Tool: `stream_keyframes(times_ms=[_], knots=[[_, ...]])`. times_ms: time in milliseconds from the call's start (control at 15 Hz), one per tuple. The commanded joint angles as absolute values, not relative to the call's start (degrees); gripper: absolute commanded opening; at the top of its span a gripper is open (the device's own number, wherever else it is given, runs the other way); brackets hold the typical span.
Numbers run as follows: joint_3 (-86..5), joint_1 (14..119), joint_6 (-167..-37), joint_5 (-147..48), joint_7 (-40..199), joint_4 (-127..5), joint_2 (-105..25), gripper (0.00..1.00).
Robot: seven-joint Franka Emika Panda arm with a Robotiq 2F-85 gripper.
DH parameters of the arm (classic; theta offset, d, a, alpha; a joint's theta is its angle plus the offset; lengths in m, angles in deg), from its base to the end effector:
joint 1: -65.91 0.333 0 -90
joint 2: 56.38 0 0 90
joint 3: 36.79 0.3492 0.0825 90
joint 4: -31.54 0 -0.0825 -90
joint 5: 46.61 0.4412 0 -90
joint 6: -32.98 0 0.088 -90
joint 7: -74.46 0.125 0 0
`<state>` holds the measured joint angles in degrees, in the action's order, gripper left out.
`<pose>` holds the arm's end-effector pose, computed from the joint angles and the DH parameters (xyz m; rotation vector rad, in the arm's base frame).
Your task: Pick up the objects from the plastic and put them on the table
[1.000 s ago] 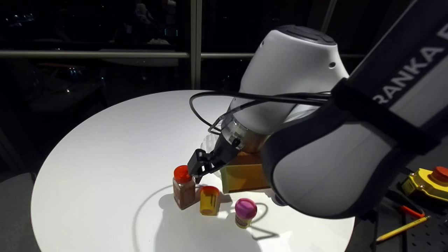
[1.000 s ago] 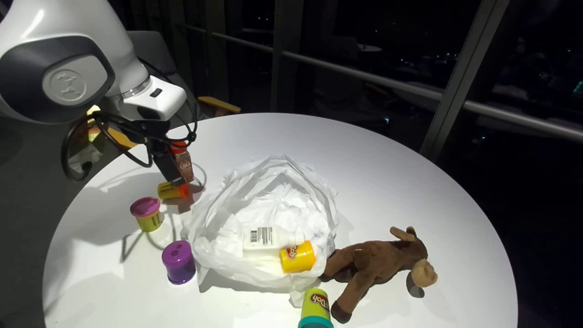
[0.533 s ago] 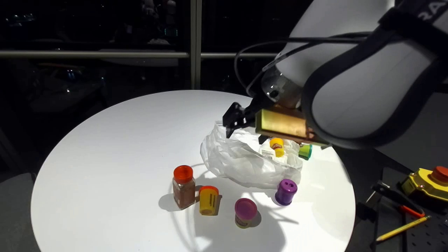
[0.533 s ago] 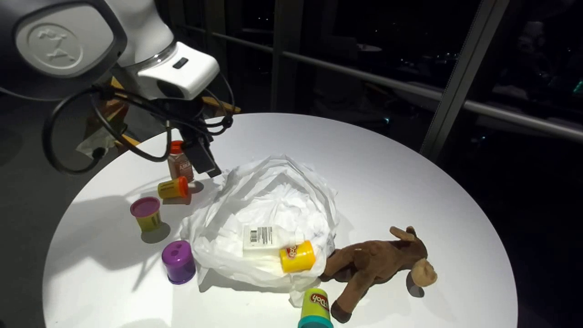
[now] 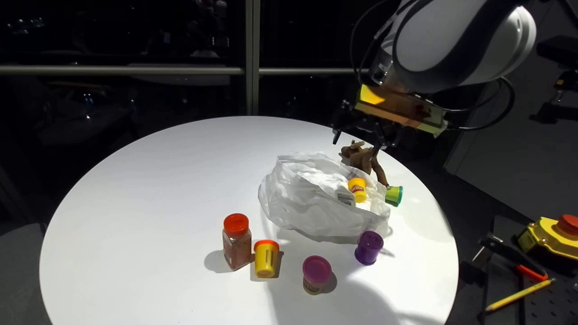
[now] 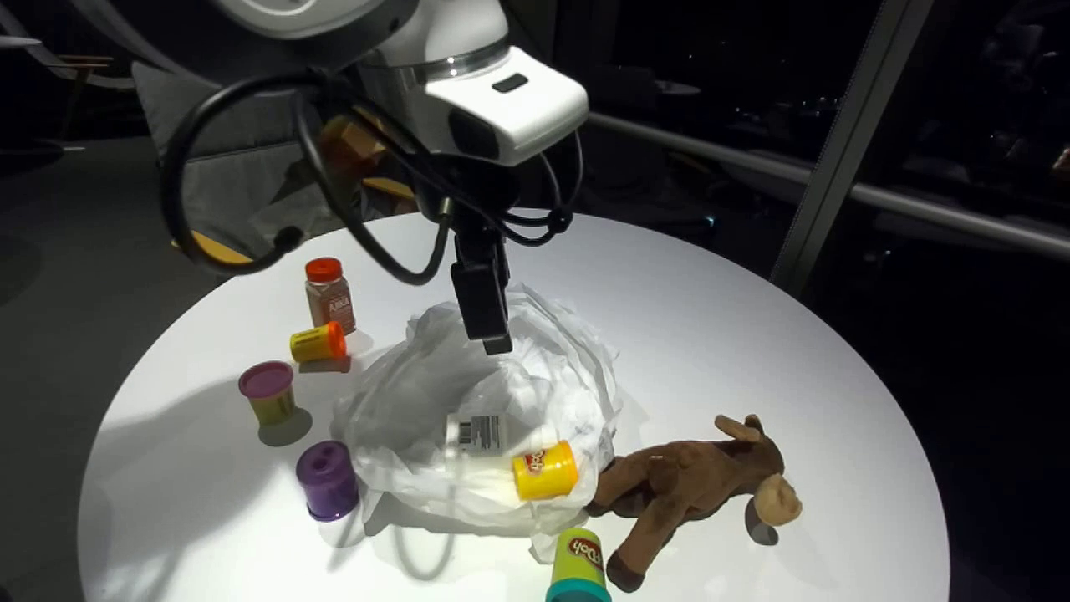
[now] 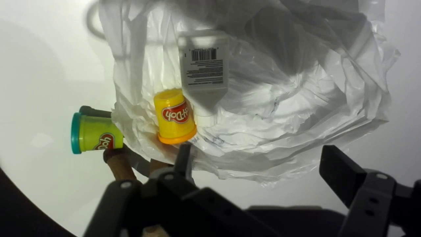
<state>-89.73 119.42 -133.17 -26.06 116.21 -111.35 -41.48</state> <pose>0.5305 -0.0298 0.2191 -2.6916 1.4933 -0.4410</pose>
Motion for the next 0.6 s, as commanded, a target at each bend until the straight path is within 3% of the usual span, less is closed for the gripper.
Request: stream_keyframes(times_ms=[0, 67, 533], knots=[[-86.31, 114.39, -123.93, -23.17, 114.91, -105.25, -39.06, 1.0], [-79.39, 106.53, -122.84, -27.26, 117.88, -104.24, -40.2, 1.0], [-55.16, 79.74, -122.31, -26.55, 118.2, -95.86, -30.87, 1.0]])
